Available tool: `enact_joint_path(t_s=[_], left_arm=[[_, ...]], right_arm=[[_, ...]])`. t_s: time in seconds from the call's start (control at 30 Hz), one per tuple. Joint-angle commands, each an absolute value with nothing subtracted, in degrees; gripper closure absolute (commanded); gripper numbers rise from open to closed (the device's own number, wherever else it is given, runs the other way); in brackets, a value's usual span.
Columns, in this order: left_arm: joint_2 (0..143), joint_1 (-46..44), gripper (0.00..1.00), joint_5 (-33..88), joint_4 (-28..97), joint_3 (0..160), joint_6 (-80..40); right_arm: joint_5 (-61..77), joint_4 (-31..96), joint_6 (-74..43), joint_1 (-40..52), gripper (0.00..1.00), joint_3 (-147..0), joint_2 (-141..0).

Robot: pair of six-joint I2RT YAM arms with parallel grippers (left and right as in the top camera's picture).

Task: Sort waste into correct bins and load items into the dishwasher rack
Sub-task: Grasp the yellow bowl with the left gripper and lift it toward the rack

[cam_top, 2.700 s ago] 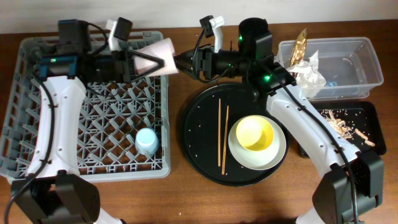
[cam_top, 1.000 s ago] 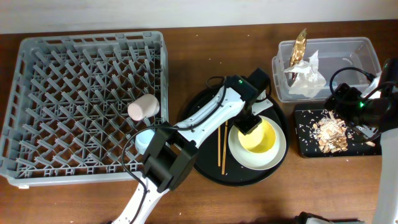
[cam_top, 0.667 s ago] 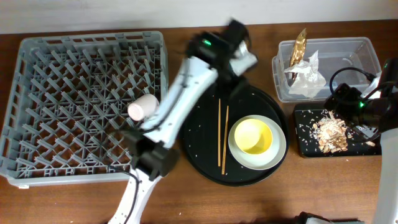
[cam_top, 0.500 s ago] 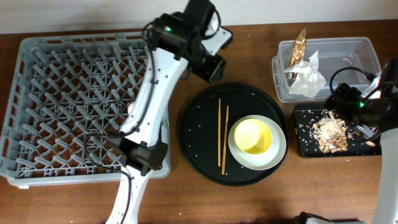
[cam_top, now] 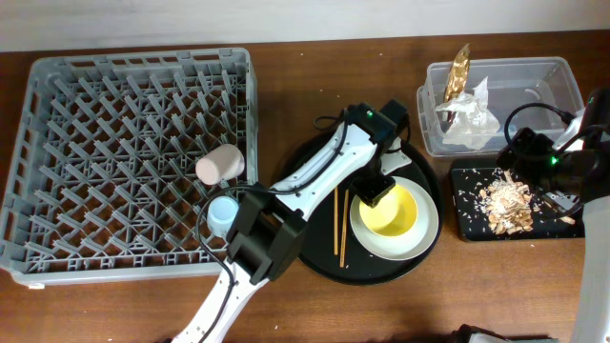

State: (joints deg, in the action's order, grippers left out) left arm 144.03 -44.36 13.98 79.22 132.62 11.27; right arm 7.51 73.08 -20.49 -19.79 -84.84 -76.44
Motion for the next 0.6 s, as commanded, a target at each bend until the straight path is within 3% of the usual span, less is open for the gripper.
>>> enact_joint_path(t_s=[0.0,0.07,0.13,0.27,0.3,0.37,0.47,0.57], left_arm=[[143.90,-44.62,0.96,14.17,79.09,132.05,11.53],[143.87,-44.45,0.99,14.13,80.01,132.90,11.20],[143.52,-42.50,1.00,9.47,87.96,144.09,10.07],[140.51,-33.95,1.00,-12.64,96.73,172.44,2.28],[137.38,-28.86,1.00,-28.80,96.73,172.92,-0.80],[136.57,-22.90,1.00,-42.57,96.73,172.92,-5.10],[138.93,-11.49,1.00,-52.16,92.86,170.17,-15.18],[142.61,-11.29,1.00,-60.95,85.69,168.03,-15.16]], right_arm=[[6.79,73.06,-19.90,-19.94,0.11,-84.58,-76.27],[6.74,73.06,-19.68,-19.97,0.11,-84.58,-76.27],[6.76,72.64,-19.27,-19.94,0.11,-84.58,-76.27],[6.76,72.07,-18.94,-19.97,0.11,-84.58,-76.27],[6.39,72.07,-18.22,-19.97,0.12,-84.58,-76.27],[5.37,72.05,-18.22,-19.94,0.11,-84.58,-76.27],[5.26,71.75,-18.22,-19.97,0.10,-84.58,-76.29],[5.28,71.20,-18.22,-19.97,0.07,-84.58,-76.60]])
